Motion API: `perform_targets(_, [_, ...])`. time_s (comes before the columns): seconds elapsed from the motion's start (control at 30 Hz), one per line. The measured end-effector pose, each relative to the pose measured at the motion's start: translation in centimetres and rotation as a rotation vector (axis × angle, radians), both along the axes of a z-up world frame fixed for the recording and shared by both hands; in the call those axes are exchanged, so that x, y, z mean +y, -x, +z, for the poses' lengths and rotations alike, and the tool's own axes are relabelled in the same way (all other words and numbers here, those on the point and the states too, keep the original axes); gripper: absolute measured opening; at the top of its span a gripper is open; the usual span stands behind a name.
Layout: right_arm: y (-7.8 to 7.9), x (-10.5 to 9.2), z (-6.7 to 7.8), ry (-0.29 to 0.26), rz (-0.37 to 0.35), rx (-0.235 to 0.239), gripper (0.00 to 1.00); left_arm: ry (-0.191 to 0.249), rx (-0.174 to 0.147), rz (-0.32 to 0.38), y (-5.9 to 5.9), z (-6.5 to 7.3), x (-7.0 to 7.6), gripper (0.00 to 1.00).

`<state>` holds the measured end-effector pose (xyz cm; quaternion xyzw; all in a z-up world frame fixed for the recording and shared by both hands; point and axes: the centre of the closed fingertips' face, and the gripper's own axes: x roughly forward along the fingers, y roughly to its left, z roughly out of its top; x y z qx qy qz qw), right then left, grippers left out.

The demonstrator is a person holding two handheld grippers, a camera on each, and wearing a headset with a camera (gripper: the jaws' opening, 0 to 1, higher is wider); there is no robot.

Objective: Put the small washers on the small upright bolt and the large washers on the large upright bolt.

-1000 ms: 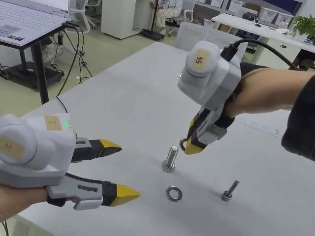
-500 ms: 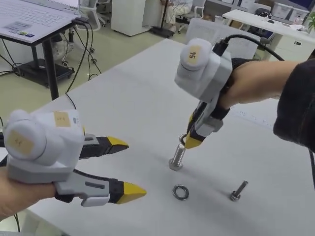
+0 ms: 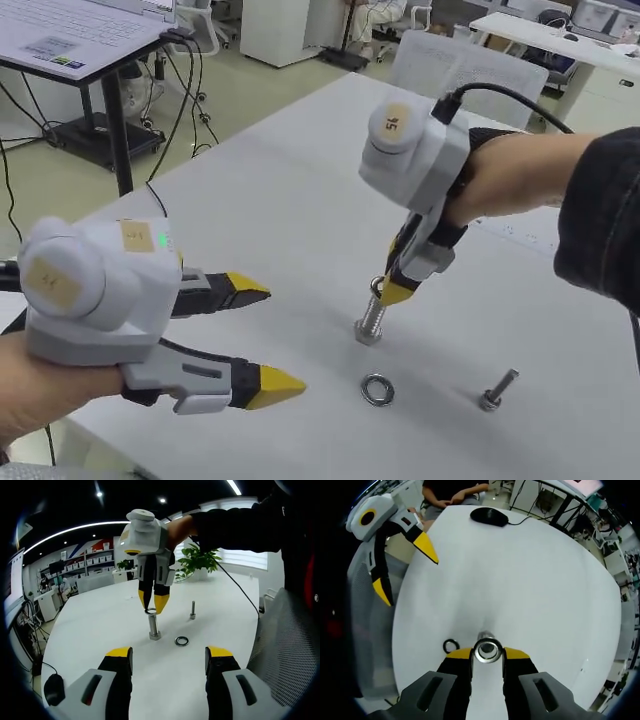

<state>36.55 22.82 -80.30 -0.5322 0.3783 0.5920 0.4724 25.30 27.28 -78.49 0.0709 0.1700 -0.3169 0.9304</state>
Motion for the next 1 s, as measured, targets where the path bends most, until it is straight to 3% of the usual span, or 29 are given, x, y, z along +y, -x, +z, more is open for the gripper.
perform_targets(1.0, [0.2,0.2,-1.2,0.008,-0.016,0.021,0.22,0.005,0.009,-0.006,0.2,-0.1,0.2,0.57])
